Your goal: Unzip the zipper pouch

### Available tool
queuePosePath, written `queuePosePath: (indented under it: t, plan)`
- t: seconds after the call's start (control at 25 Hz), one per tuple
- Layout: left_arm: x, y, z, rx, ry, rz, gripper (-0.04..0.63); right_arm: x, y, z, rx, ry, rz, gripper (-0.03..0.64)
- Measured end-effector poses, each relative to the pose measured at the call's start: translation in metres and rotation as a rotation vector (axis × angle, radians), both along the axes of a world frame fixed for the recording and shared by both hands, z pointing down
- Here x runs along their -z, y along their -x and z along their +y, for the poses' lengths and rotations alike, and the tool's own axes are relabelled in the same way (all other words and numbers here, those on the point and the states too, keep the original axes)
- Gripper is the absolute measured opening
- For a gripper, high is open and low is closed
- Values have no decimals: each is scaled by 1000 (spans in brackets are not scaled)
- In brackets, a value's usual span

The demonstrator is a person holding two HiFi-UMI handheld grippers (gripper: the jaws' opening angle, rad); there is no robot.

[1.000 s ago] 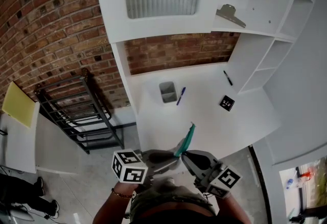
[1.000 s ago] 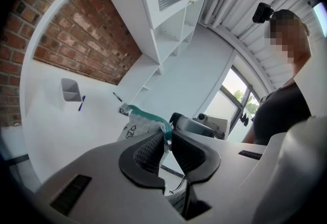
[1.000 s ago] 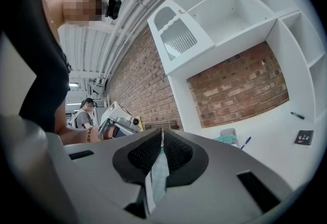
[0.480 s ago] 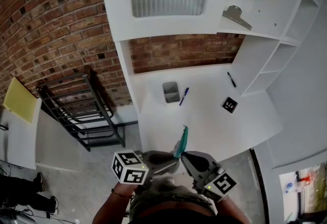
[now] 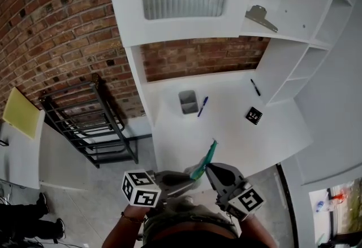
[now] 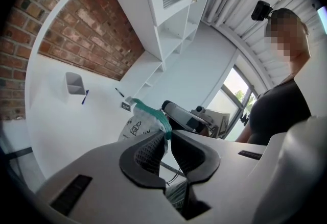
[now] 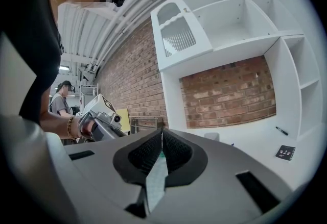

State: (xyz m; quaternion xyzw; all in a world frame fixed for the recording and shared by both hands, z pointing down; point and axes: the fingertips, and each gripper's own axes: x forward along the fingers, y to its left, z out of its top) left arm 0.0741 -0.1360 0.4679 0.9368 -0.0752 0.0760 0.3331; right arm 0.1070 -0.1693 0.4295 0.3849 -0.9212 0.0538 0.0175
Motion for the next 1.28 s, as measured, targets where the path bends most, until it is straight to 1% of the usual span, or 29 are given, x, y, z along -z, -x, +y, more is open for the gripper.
queuePosePath:
  t: [0.28, 0.44, 0.64, 0.92, 1.28]
  plan:
    - [3, 3, 2, -17, 2, 21, 41, -2, -6, -4, -34, 15, -6, 5]
    - [4, 13, 5, -17, 15, 32, 41, -3, -7, -7, -46, 24, -19, 5]
    - [12, 18, 4, -10, 30, 87, 41, 0, -12, -10, -55, 11, -13, 5]
    - [13, 26, 4, -14, 34, 83, 42, -1, -23, -14, -87, 7, -6, 5]
    - [9, 28, 5, -18, 39, 68, 43, -8, -47, -16, -147, 28, -10, 5]
